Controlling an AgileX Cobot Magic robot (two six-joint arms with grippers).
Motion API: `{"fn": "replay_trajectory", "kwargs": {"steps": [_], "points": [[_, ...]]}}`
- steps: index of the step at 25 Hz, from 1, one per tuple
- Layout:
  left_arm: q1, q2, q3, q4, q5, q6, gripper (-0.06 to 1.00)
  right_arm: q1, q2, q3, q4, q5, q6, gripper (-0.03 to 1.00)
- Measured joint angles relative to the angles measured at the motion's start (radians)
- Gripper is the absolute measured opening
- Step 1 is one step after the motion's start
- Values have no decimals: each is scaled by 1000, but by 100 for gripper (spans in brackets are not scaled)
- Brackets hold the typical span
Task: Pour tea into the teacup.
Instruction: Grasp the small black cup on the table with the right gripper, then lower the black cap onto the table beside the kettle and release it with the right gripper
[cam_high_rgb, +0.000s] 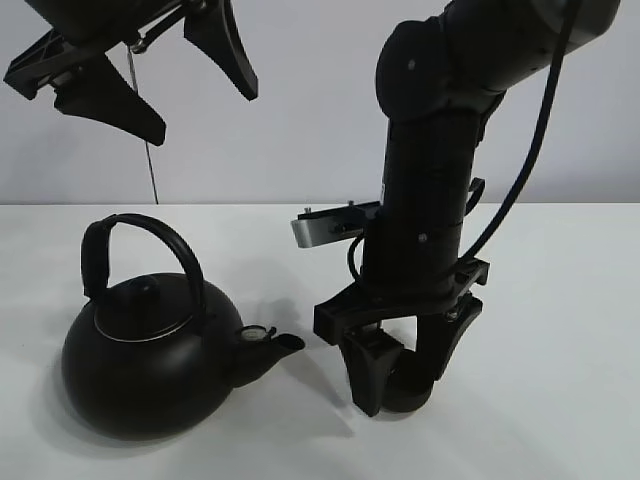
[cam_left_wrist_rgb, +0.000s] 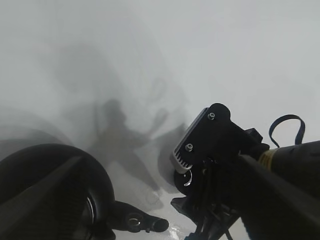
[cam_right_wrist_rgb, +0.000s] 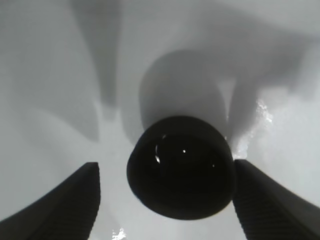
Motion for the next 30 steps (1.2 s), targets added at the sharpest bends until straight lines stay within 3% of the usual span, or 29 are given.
{"fn": "replay_trajectory", "kwargs": {"steps": [6, 9, 23, 27, 30], "points": [[0, 0, 0, 0, 0, 0, 57, 0, 34, 0, 8, -32, 6, 50], [0, 0, 0, 0, 0, 0, 57, 0, 44, 0, 8, -40, 24, 39], [0, 0, 0, 0, 0, 0, 57, 0, -98, 0, 8, -59, 21, 40], [0, 0, 0, 0, 0, 0, 57, 0, -103, 0, 8, -40, -119, 40], [0, 0, 0, 0, 0, 0, 57, 0, -103, 0, 15, -7, -320, 40]]}}
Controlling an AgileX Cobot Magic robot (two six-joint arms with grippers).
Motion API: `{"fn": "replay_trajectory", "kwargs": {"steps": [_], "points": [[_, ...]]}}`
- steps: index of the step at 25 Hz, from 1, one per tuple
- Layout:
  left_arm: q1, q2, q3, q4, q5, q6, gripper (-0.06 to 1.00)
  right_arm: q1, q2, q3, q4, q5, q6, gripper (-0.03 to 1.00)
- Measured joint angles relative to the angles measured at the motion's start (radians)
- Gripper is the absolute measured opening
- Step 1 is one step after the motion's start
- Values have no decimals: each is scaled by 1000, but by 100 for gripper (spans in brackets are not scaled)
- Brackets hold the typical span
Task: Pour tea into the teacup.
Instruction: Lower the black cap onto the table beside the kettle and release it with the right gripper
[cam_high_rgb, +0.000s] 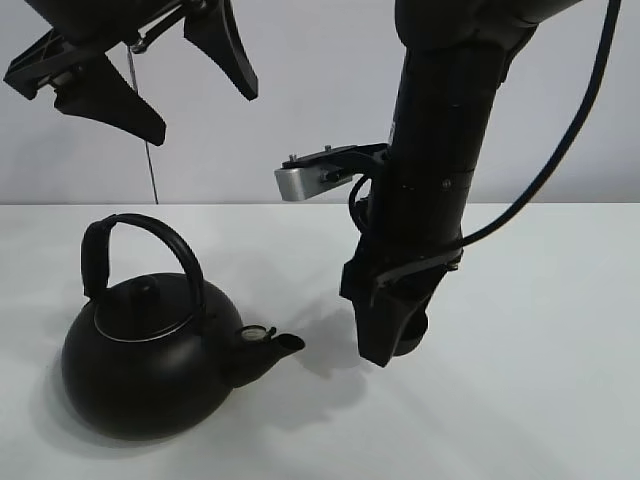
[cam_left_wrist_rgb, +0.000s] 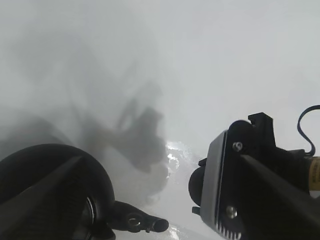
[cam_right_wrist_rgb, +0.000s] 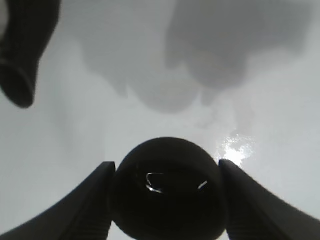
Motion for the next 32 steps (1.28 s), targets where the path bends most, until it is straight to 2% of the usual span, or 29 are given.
{"fn": "replay_trajectory", "kwargs": {"steps": [5, 8, 13, 26, 32], "points": [[0, 0, 0, 0, 0, 0, 57, 0, -1, 0, 23, 48, -307, 40], [0, 0, 0, 0, 0, 0, 57, 0, -2, 0, 50, 58, -384, 40], [0, 0, 0, 0, 0, 0, 57, 0, -2, 0, 155, -35, -399, 40], [0, 0, 0, 0, 0, 0, 57, 0, 44, 0, 166, -78, -410, 40], [0, 0, 0, 0, 0, 0, 57, 0, 46, 1, 169, -200, -259, 40]]}}
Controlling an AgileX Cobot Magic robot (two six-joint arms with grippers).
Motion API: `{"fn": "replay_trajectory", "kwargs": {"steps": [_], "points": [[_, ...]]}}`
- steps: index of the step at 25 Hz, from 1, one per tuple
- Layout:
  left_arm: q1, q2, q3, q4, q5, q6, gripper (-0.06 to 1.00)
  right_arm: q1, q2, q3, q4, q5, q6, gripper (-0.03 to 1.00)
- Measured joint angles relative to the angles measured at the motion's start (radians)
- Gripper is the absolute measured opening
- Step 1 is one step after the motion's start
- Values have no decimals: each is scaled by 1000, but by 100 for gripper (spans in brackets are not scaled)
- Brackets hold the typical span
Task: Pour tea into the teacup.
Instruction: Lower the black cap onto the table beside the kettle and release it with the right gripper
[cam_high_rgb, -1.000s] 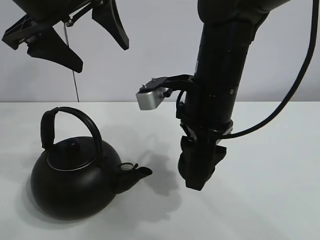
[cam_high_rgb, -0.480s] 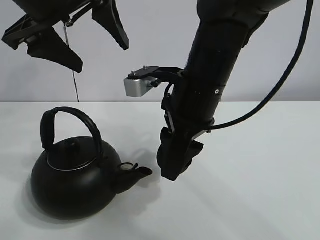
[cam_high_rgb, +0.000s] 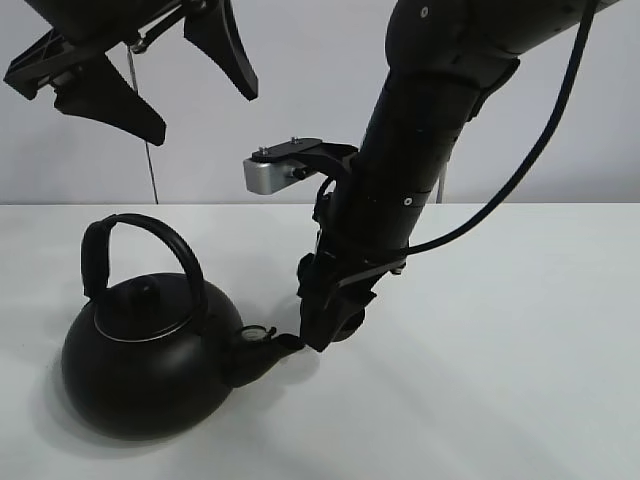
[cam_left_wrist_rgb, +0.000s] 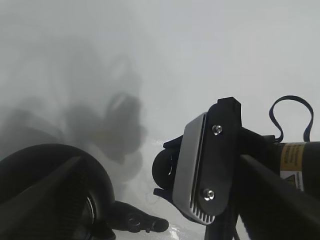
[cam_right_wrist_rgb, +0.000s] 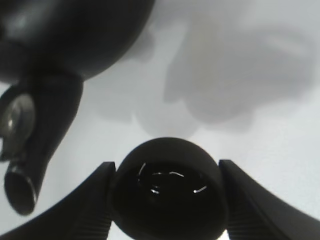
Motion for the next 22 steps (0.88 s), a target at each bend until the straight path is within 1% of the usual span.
{"fn": "replay_trajectory", "kwargs": {"steps": [4, 8, 13, 17, 22], "points": [[0, 0, 0, 0, 0, 0, 57, 0, 3, 0, 7, -24, 47, 40], [0, 0, 0, 0, 0, 0, 57, 0, 29, 0, 60, -44, 65, 40], [0, 0, 0, 0, 0, 0, 57, 0, 68, 0, 104, -106, 107, 40], [0, 0, 0, 0, 0, 0, 57, 0, 81, 0, 134, -140, 112, 40], [0, 0, 0, 0, 0, 0, 57, 0, 102, 0, 139, -147, 117, 40]]}}
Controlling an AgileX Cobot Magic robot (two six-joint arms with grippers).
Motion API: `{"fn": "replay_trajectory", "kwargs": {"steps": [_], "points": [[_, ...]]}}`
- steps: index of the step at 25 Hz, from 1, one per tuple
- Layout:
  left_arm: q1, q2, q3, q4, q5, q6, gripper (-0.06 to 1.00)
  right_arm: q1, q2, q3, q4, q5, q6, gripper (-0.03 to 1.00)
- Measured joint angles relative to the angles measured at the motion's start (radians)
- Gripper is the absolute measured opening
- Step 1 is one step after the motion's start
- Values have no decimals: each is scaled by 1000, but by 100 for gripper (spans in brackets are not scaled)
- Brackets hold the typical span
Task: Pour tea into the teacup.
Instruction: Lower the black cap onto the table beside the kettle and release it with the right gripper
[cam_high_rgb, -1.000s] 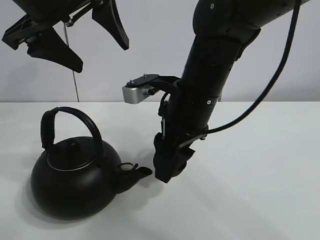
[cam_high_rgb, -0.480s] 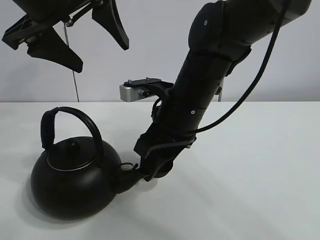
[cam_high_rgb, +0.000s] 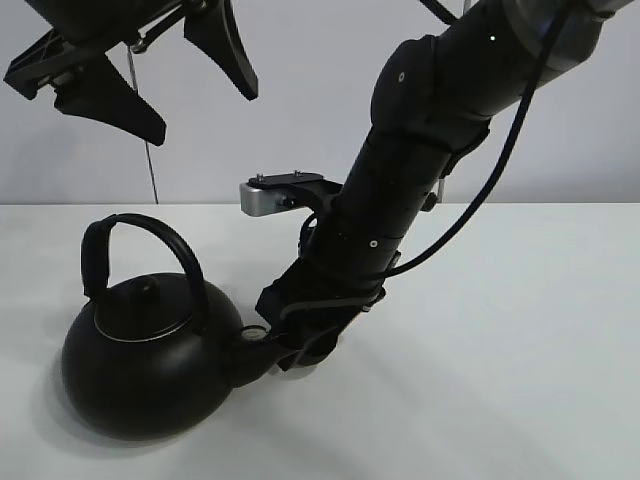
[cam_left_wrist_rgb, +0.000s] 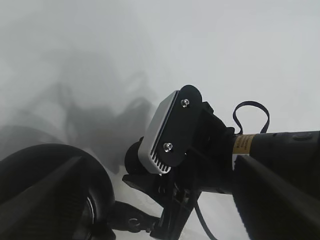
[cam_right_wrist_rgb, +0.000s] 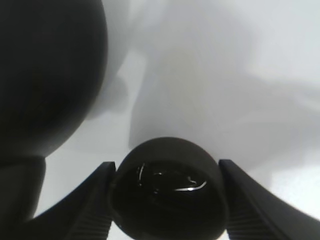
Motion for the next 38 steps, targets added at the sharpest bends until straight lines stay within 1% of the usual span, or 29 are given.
{"fn": "replay_trajectory", "kwargs": {"steps": [25, 31, 38], "points": [[0, 0, 0, 0, 0, 0, 57, 0, 5, 0, 0, -15, 44, 40], [0, 0, 0, 0, 0, 0, 57, 0, 5, 0, 0, 20, 49, 40], [0, 0, 0, 0, 0, 0, 57, 0, 5, 0, -9, 22, 67, 40]]}}
